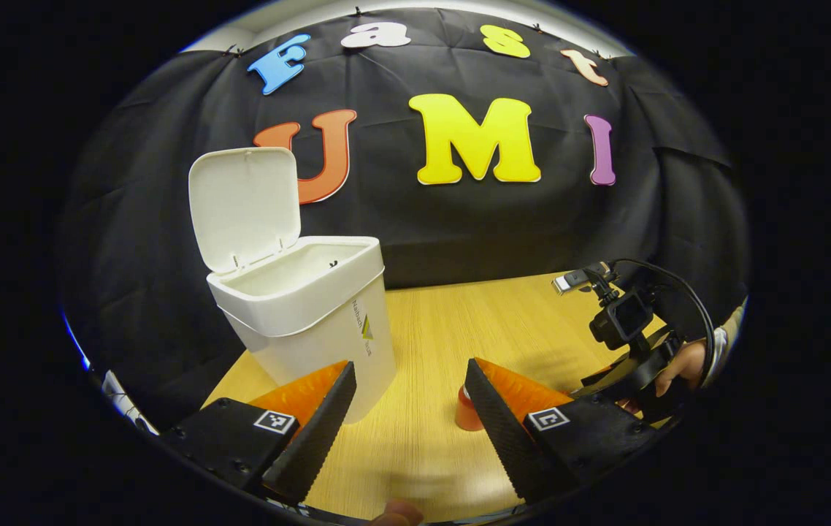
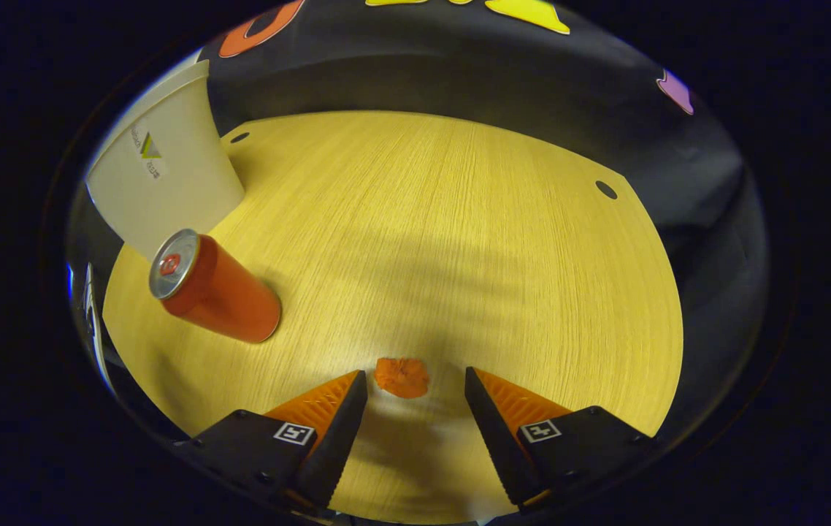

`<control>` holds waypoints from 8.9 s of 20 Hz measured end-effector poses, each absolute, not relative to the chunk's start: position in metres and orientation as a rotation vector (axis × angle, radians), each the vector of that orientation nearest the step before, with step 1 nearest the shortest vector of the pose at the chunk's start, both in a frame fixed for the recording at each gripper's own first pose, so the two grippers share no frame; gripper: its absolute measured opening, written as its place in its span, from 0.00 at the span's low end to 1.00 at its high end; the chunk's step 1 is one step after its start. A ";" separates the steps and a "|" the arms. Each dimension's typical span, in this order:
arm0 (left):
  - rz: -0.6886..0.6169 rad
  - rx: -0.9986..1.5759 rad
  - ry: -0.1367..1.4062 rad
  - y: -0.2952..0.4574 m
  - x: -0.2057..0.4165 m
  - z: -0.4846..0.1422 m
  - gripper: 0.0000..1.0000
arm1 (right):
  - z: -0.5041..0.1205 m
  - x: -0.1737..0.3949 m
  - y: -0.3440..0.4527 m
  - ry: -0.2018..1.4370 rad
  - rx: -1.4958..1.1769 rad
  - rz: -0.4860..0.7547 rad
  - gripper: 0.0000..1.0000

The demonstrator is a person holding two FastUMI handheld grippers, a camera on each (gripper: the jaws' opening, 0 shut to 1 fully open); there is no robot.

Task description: Press the lid of the desktop garbage bin to open it, pick up the crumpled paper on the desktop and throw it into the bin, then pick up the pop can on the desktop and drop it into the bin, and finally close the garbage bin lid.

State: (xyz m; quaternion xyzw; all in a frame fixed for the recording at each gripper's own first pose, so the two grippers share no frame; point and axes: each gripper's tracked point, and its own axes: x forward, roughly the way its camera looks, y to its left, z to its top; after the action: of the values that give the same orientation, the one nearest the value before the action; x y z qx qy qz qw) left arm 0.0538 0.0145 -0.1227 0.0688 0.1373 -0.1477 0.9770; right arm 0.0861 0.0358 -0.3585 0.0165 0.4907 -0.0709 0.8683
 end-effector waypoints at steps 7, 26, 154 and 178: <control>-0.262 0.154 0.302 0.032 0.056 -0.124 0.99 | -0.376 0.091 0.043 1.084 0.056 -0.157 0.74; -0.249 0.208 0.324 0.047 0.023 -0.133 0.98 | -0.318 0.048 0.029 1.040 0.306 -0.253 0.20; -0.049 0.087 0.442 0.106 0.266 -0.014 0.88 | -0.195 0.028 0.024 0.777 0.259 -0.183 0.97; 0.232 0.023 0.169 0.181 0.330 0.174 0.95 | -0.205 0.002 0.010 0.766 0.308 -0.225 0.97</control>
State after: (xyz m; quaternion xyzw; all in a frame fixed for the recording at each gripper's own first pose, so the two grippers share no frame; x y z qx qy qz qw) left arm 0.3298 0.1815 0.1743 0.0116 0.0842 0.1158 0.9896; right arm 0.0024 0.0098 -0.2046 0.1491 0.3716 -0.1089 0.9099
